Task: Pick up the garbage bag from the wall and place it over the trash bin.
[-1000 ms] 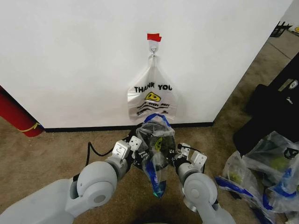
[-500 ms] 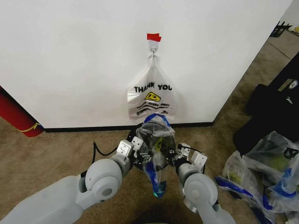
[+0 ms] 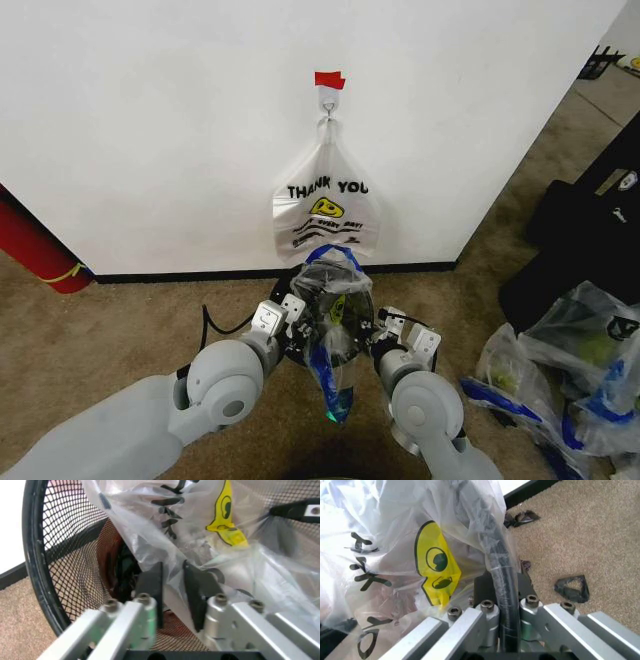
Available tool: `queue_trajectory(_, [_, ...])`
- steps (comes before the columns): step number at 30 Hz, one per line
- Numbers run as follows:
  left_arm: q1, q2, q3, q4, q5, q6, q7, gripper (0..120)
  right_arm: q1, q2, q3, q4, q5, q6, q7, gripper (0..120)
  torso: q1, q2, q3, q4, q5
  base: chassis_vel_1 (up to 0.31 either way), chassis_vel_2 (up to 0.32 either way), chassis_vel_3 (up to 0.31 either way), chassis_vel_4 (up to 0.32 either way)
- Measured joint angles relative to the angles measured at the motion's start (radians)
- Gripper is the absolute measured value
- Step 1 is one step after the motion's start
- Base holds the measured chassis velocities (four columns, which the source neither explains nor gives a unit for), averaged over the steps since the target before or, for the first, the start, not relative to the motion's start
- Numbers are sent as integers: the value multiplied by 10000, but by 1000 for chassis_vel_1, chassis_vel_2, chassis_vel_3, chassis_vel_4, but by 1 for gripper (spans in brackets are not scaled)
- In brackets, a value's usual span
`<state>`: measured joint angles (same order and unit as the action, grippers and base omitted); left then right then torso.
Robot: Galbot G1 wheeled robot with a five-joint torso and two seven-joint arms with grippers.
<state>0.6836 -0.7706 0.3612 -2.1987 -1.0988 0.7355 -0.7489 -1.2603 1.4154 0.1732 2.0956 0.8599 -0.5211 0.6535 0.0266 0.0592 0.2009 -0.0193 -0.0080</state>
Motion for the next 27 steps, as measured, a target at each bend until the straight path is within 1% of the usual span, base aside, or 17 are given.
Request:
queue_trajectory(3, [2,-24,-39,41,-122,-104,-59,0,7,-9,-7,0,0,-3,-1,0,0,0,0,0,0,0,0,0,0])
queue_trajectory(7, [26,5,-113,20,-208,-312,-76,0,-18,-41,7,0,0,-4,-3,0,0,0,0,-1,0,0,0,0,0])
queue_trajectory(11, [196,243,-398,-334,-344,-832,-51,0,-65,-112,117,-26,23,-5,-33,0,0,0,0,0,0,0,0,0,0])
queue_trajectory(17, [342,610,-840,-777,-301,-952,87,0,-57,-197,322,-32,186,17,-116,0,0,0,0,0,0,0,0,0,0])
queue_trajectory(20, [353,779,-920,-861,-236,-952,165,0,-70,-255,358,-25,233,31,-161,0,0,0,0,0,0,0,0,0,0])
queue_trajectory(24, [501,1042,-1070,-816,76,-976,392,0,-113,-341,472,18,320,66,-237,0,0,0,0,0,0,0,0,0,0])
queue_trajectory(27, [644,1098,-1183,-657,326,-1036,529,0,-175,-372,511,54,352,76,-286,0,0,0,0,0,0,0,0,0,0])
